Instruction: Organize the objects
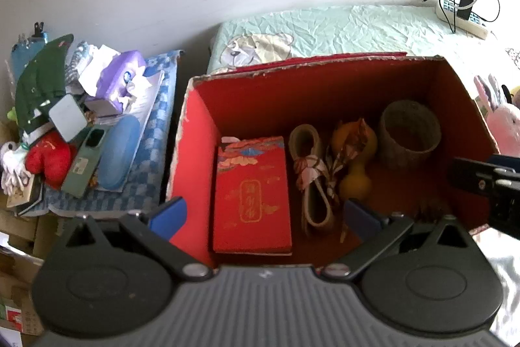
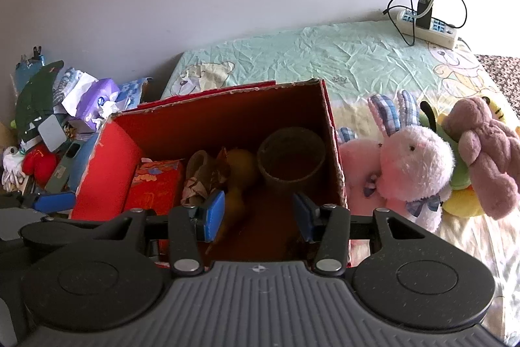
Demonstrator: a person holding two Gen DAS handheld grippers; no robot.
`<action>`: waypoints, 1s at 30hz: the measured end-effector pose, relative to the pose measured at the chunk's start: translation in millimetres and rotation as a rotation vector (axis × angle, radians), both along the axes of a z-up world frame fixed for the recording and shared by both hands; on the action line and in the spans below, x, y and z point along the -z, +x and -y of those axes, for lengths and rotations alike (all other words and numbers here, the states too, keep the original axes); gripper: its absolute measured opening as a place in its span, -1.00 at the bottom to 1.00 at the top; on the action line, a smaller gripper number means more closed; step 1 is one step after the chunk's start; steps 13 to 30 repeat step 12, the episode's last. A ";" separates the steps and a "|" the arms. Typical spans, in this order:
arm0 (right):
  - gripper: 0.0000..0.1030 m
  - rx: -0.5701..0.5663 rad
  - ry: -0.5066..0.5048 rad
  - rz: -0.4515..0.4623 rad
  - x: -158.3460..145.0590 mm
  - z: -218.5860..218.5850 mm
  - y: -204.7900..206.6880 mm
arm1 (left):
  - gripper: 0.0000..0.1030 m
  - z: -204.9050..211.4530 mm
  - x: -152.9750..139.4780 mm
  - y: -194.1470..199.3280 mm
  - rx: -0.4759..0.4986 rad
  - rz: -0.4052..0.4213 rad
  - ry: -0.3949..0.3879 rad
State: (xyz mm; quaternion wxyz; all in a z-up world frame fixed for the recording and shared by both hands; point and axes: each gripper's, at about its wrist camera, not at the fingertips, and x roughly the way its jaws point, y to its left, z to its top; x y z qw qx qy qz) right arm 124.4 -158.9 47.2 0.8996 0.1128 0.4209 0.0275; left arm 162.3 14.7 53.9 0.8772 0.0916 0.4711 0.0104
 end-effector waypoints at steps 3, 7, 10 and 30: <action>-0.03 -0.006 -0.007 -0.005 2.6 -1.6 5.8 | 0.99 -0.9 2.5 4.5 0.002 0.002 -0.003; -0.03 -0.011 -0.009 -0.009 5.0 -2.5 13.9 | 0.98 -4.2 7.0 12.8 0.006 -0.006 -0.024; -0.03 -0.013 -0.017 -0.011 7.1 -3.2 19.1 | 0.98 -5.4 8.9 17.1 0.003 0.005 -0.018; -0.03 -0.015 -0.012 -0.020 9.3 -2.8 22.4 | 0.98 -6.5 11.0 21.3 -0.001 -0.002 -0.019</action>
